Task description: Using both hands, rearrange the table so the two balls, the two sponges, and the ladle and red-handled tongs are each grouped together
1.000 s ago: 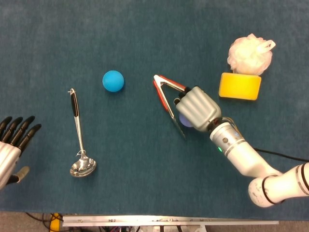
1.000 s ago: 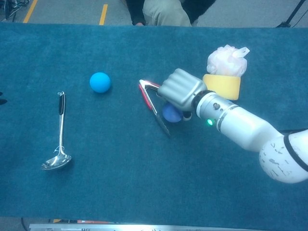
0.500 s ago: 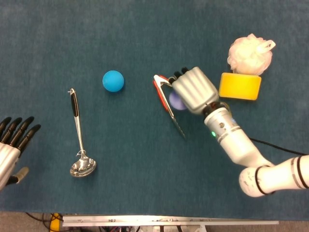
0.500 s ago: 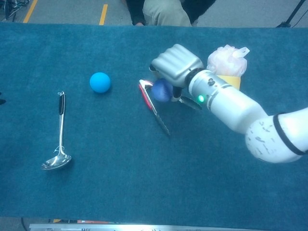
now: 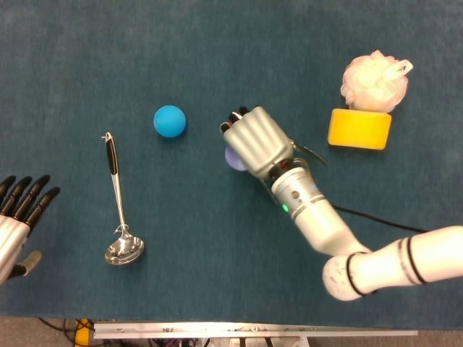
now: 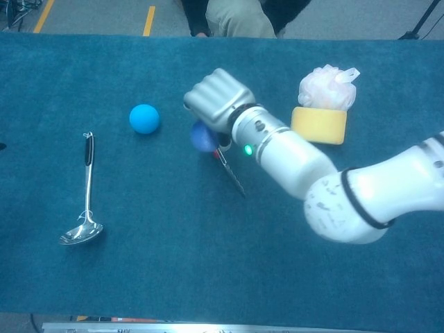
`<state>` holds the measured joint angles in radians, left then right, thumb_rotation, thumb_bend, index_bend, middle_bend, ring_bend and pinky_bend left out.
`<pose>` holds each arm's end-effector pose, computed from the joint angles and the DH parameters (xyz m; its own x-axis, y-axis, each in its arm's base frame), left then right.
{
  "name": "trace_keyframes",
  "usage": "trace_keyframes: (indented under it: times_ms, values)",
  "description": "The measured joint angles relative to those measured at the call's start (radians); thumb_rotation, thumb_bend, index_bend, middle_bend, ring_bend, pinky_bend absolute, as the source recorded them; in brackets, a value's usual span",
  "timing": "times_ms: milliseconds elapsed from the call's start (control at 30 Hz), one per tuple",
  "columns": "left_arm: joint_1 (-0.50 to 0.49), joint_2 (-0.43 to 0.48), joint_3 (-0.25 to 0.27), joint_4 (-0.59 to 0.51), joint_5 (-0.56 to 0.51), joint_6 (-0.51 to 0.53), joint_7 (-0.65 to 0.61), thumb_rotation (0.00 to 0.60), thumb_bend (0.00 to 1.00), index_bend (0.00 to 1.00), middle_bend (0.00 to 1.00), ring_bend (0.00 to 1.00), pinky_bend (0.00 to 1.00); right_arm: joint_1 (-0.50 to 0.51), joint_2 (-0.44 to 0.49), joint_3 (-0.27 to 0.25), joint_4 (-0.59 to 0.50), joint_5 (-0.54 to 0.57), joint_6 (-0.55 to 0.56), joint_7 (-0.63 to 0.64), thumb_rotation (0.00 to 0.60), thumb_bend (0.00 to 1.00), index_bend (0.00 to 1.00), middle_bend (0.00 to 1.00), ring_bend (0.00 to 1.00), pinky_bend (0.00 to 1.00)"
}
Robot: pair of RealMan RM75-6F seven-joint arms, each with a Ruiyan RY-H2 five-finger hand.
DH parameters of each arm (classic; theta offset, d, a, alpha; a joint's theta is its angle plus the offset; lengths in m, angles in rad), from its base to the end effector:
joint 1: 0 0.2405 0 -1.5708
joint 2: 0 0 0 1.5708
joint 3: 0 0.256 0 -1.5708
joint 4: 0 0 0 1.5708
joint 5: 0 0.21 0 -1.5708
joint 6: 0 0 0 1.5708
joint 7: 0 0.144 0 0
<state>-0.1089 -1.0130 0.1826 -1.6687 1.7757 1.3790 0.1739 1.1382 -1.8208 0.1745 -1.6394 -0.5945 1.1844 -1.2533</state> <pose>-0.2961 0.1266 0.1324 0.6240 0.2583 0.7375 0.7746 -0.3287 -0.5403 -0.0055 -0.2997 -0.0919 0.8326 -0.0686 0.5496 -0.4861 -0.5660 0.6658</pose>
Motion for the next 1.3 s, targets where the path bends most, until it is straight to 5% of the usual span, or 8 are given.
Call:
trace_keyframes:
  times_ms: [300, 733, 1067, 1300]
  values:
    - [0.004, 0.003, 0.001, 0.005, 0.001, 0.005, -0.012, 0.6, 0.22, 0.0, 0.0, 0.0, 0.03, 0.062, -0.128, -0.007, 0.112, 0.018, 0.048, -0.117, 0.6, 0.05, 0.53, 0.39, 0.31, 0.52]
    - [0.009, 0.006, 0.001, 0.012, 0.004, 0.013, -0.023, 0.6, 0.22, 0.0, 0.0, 0.0, 0.03, 0.075, -0.184, -0.003, 0.167, 0.032, 0.052, -0.166, 0.6, 0.05, 0.29, 0.35, 0.29, 0.5]
    - [0.01, 0.008, -0.003, 0.009, 0.002, 0.013, -0.019, 0.6, 0.22, 0.0, 0.0, 0.0, 0.03, 0.054, -0.142, 0.014, 0.133, 0.016, 0.054, -0.136, 0.6, 0.05, 0.26, 0.35, 0.29, 0.5]
    - [0.012, 0.011, -0.009, 0.007, -0.005, 0.018, -0.014, 0.6, 0.22, 0.0, 0.0, 0.0, 0.03, 0.01, -0.024, 0.006, -0.01, 0.002, 0.072, -0.098, 0.6, 0.05, 0.26, 0.35, 0.29, 0.5]
